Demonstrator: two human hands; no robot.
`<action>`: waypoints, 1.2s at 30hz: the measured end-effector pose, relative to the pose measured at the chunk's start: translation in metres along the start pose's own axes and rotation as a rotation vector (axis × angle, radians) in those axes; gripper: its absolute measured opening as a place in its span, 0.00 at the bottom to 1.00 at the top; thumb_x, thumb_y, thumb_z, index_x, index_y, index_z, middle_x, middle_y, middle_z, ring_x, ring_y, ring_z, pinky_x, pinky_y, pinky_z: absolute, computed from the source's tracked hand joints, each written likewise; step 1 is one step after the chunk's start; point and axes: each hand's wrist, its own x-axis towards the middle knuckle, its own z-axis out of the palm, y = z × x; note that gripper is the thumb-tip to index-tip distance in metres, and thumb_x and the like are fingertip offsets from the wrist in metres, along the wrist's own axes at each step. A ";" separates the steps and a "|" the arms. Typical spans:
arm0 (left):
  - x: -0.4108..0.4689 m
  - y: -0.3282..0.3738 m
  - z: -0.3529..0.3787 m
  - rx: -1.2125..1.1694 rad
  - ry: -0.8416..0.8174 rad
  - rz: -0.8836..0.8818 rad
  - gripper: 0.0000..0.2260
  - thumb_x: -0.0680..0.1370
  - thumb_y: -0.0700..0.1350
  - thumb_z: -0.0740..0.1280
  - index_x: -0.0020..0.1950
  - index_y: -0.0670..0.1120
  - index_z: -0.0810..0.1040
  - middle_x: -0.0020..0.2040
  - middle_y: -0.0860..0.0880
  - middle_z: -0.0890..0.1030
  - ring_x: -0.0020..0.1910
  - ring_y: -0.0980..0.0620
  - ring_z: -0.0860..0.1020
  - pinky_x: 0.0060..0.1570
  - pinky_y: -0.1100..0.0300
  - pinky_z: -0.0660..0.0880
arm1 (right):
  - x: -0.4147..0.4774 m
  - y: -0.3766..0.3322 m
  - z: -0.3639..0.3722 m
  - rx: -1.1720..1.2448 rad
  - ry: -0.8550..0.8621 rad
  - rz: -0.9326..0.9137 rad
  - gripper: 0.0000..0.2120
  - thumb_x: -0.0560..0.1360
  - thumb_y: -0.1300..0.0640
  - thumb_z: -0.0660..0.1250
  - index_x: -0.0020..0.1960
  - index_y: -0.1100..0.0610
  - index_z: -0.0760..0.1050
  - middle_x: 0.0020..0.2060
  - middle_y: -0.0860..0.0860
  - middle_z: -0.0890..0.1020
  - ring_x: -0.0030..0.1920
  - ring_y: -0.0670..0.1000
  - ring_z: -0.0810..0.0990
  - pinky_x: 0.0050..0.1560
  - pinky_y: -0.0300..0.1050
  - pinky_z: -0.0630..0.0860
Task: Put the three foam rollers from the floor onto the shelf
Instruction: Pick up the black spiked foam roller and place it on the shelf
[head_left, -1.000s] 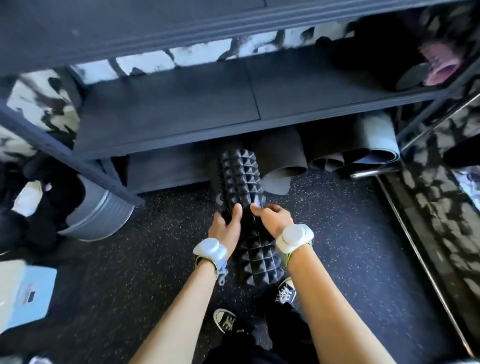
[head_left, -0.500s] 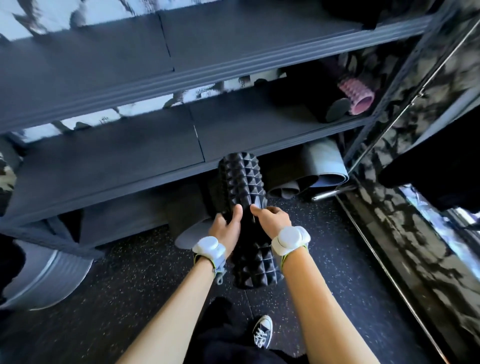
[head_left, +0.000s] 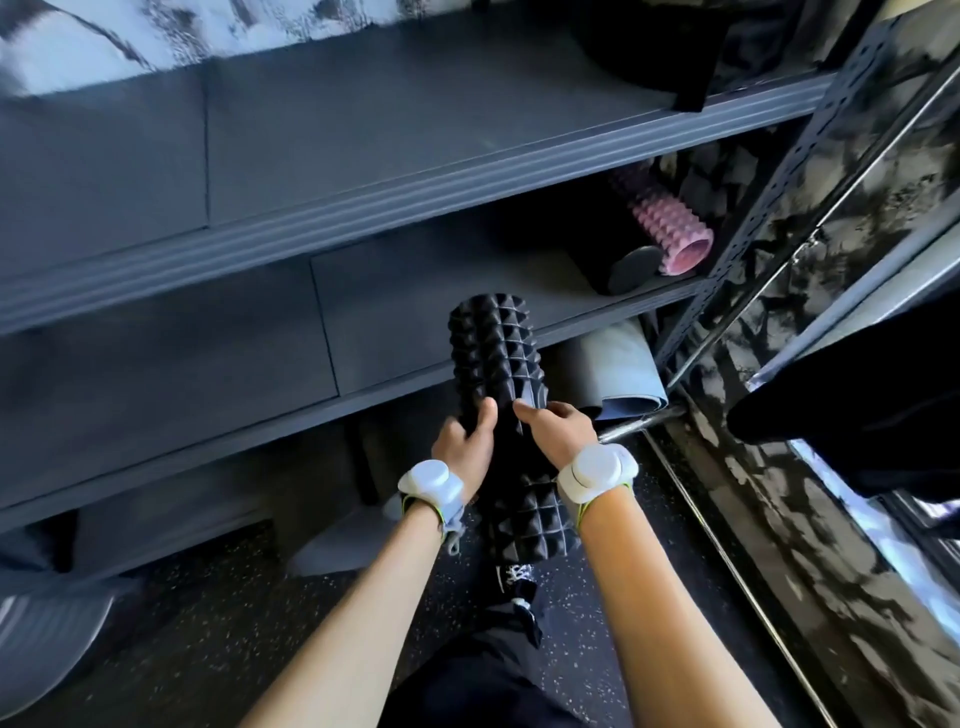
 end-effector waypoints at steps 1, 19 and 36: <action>0.009 0.013 0.004 -0.002 -0.015 0.000 0.37 0.79 0.67 0.58 0.76 0.39 0.64 0.76 0.40 0.68 0.74 0.41 0.68 0.67 0.54 0.63 | 0.010 -0.011 -0.005 -0.011 -0.005 -0.001 0.33 0.74 0.45 0.72 0.74 0.57 0.69 0.68 0.54 0.78 0.67 0.55 0.77 0.62 0.42 0.70; 0.153 0.127 0.121 -0.051 -0.087 -0.047 0.28 0.76 0.67 0.64 0.67 0.50 0.77 0.64 0.50 0.80 0.65 0.47 0.77 0.62 0.56 0.71 | 0.221 -0.103 -0.089 -0.077 -0.101 0.127 0.25 0.73 0.49 0.74 0.67 0.56 0.77 0.59 0.55 0.84 0.57 0.57 0.83 0.63 0.50 0.79; 0.286 0.129 0.232 -0.137 0.010 -0.118 0.19 0.78 0.53 0.70 0.68 0.52 0.76 0.49 0.62 0.81 0.50 0.61 0.80 0.53 0.66 0.71 | 0.406 -0.104 -0.118 -0.335 -0.256 0.058 0.24 0.71 0.44 0.71 0.66 0.50 0.78 0.59 0.49 0.82 0.58 0.54 0.80 0.60 0.46 0.75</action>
